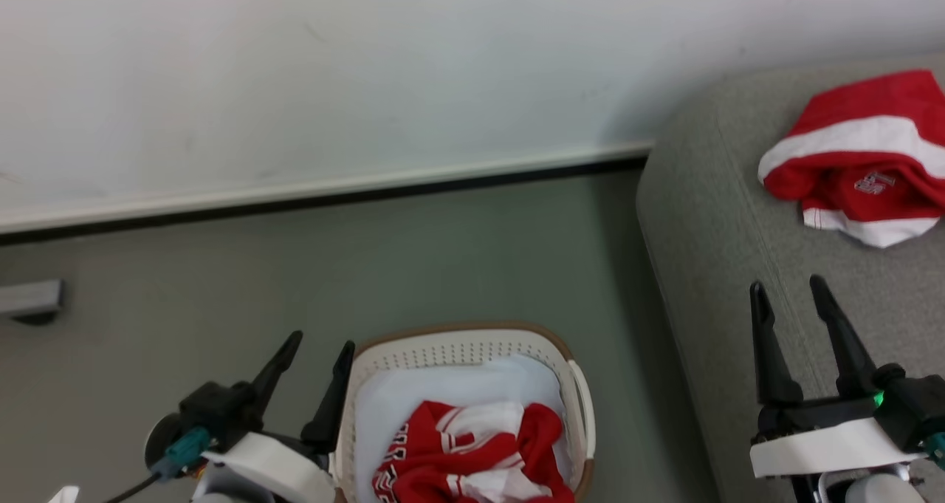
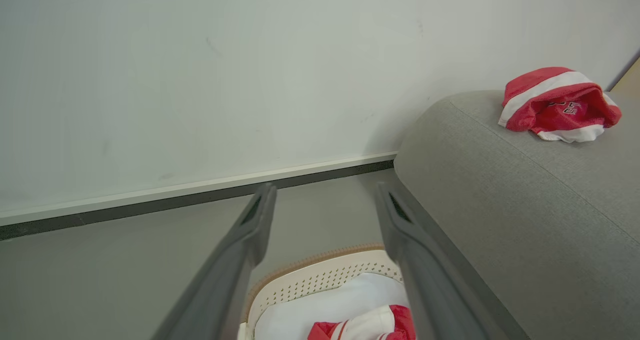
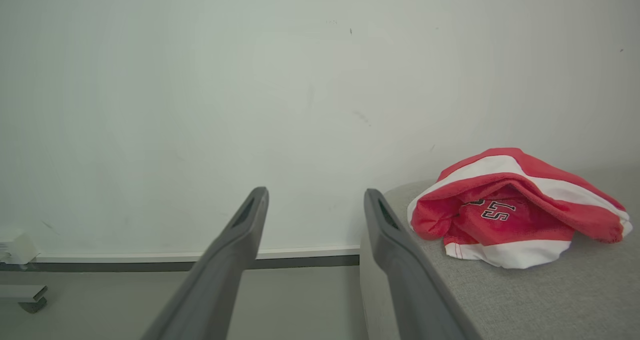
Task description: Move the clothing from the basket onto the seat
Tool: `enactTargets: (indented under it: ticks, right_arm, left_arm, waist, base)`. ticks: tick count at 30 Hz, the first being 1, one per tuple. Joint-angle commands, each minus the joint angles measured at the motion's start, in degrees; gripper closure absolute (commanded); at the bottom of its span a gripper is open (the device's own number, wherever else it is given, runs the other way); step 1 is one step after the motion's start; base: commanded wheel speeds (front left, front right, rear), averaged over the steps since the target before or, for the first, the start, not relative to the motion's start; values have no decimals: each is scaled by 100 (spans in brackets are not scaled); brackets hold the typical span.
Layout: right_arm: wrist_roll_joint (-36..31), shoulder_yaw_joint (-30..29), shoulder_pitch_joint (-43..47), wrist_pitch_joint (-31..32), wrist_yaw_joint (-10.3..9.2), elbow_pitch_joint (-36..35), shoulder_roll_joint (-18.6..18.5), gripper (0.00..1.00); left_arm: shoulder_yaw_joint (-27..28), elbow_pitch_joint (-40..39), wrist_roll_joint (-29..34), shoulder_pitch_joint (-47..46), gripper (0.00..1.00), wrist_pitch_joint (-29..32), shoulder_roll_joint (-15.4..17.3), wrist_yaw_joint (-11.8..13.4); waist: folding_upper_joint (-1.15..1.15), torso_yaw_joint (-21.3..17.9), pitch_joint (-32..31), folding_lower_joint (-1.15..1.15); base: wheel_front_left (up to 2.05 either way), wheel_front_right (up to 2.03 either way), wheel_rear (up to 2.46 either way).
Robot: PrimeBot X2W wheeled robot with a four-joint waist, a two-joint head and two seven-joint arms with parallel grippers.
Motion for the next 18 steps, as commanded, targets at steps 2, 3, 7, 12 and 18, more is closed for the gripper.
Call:
enactTargets:
  ticks: [2,3,7,12,18]
  right_arm:
    - [-82,-66,-178,2,-12,-132,35,0]
    - [-108,-93,-220,2,-12,-179,59,0]
    - [-168,-189,-392,2,-13,-325,113,0]
    - [284,-200,-515,2,-13,-532,126,0]
    - [663,-131,-613,2,-13,-769,121,0]
  left_arm:
    - [-288,160,-102,-258,0,0,196,11]
    - [-443,250,-157,-357,0,-1,285,12]
    - [-1221,662,-386,-776,0,4,624,12]
    - [-2035,1170,-693,-1323,0,104,915,12]
    - [-2850,1779,-1053,-2006,0,430,1076,12]
  waist:
    - [0,-343,606,-1]
    - [0,-406,728,-1]
    - [0,-648,1103,-1]
    - [0,-879,1446,-1]
    - [0,-1144,1913,-1]
  base:
    - [0,0,0]
    - [0,0,0]
    - [0,0,0]
    - [0,0,0]
    - [0,0,0]
